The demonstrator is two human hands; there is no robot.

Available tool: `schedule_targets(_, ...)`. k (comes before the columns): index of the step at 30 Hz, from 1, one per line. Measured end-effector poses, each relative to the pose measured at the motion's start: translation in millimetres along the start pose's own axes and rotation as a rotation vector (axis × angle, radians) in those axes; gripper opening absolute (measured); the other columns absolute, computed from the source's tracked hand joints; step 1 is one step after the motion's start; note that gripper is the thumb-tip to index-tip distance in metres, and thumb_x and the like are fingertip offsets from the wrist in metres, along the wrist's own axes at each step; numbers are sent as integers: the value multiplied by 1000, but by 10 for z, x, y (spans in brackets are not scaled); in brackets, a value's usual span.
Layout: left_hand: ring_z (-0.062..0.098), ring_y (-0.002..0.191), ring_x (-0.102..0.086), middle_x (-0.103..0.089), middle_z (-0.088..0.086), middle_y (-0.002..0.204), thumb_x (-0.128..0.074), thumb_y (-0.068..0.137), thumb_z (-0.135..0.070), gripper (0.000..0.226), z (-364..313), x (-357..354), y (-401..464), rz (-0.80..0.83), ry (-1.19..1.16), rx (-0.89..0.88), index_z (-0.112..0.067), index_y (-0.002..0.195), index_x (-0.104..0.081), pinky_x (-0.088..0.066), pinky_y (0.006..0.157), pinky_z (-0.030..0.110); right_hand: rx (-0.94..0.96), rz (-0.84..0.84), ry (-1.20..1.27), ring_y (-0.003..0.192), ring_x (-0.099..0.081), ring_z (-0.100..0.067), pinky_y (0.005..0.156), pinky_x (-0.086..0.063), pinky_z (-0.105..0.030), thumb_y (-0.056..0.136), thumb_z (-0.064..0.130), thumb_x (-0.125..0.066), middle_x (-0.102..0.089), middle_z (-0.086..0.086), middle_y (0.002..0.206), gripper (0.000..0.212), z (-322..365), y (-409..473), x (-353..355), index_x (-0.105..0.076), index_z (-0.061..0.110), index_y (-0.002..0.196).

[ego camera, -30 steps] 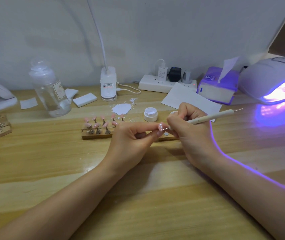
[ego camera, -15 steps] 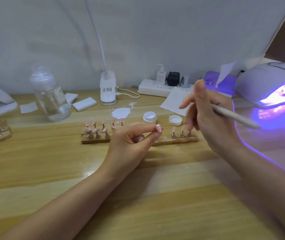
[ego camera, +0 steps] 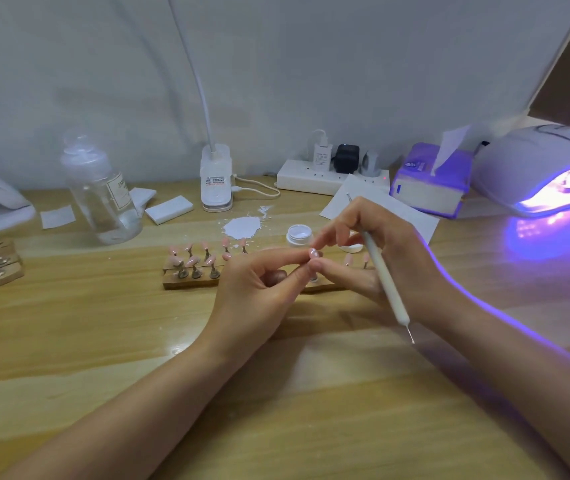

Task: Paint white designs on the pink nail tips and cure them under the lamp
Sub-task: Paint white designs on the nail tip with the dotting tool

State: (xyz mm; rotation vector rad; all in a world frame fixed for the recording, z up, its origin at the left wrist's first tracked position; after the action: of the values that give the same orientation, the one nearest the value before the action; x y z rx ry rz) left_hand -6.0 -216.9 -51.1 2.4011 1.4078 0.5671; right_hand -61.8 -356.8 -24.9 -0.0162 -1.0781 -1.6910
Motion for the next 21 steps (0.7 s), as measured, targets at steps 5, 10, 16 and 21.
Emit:
schedule_targets(5, 8, 42, -24, -41, -13, 37, -66, 82, -12, 20, -8, -3, -7, 38, 5, 11, -25, 96, -69, -19, 43, 18, -88, -37, 110, 72, -62, -4, 68, -49, -19, 74, 19, -72, -66, 18, 78, 32, -62, 11, 0, -42, 30, 73)
schedule_targets(10, 1, 44, -43, -57, -9, 76, -75, 75, -14, 38, -18, 2, 5, -5, 60, -22, -22, 110, -61, -36, 47, 10, -159, -132, 128, 76, -65, -15, 77, -52, -32, 71, 19, -72, -67, 12, 74, 32, -127, 27, 93, -41, 26, 72)
schedule_targets(16, -2, 89, -49, -52, -11, 108, -74, 75, -9, 51, 34, -29, 10, 38, 235, -78, -31, 113, -50, -41, 69, 14, -196, -47, 21, 66, -67, -26, 56, -51, -30, 76, 13, -74, -67, 10, 82, 31, -252, -77, 52, -45, 22, 75)
schedule_targets(21, -2, 109, -49, -52, -8, 116, -71, 77, -8, 55, 87, -50, 12, 111, 302, -90, -23, 124, -47, -38, 83, 9, -174, -33, -28, 61, -61, -36, 54, -48, -32, 76, 16, -73, -66, 15, 85, 30, -317, -84, 72, -45, 28, 74)
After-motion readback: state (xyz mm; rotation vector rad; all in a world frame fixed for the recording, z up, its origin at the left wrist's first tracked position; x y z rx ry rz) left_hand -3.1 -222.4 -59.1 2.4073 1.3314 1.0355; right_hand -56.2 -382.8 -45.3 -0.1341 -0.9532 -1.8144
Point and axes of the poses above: each hand's wrist, its own y-axis towards the middle knuckle, its own x-axis out of the back of the hand, z = x × y, the point moved 2 cm from there along y, towards the middle knuckle
